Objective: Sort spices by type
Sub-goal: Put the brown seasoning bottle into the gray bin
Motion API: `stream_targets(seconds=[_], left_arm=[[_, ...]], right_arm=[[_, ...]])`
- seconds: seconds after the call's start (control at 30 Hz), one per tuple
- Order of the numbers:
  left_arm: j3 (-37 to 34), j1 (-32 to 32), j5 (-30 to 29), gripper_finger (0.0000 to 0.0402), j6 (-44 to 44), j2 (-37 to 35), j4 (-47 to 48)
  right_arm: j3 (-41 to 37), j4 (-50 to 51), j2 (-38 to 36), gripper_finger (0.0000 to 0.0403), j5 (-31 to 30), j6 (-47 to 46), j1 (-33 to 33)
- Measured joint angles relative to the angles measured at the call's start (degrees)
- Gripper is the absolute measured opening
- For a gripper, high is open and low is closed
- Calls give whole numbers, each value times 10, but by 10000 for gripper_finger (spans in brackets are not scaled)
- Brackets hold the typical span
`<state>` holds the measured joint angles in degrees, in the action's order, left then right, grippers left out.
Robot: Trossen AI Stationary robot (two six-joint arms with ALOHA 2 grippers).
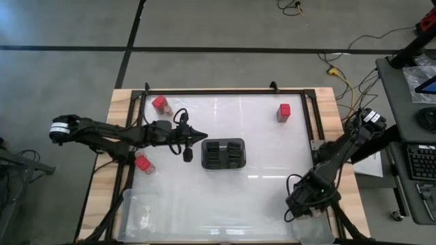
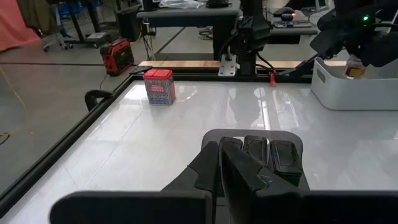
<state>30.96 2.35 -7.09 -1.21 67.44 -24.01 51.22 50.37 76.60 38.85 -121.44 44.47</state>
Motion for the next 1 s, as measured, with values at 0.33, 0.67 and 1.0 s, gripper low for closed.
stream_targets(seconds=[0.33,0.67,1.0], left_arm=[[0,0,0,1,0,0,2],[0,0,0,1,0,0,5],[0,0,0,1,0,0,7]], right_arm=[[-31,-3,1,168,1,6,0],[-63,-62,1,169,2,5,0],[-66,-63,1,177,2,10,0]])
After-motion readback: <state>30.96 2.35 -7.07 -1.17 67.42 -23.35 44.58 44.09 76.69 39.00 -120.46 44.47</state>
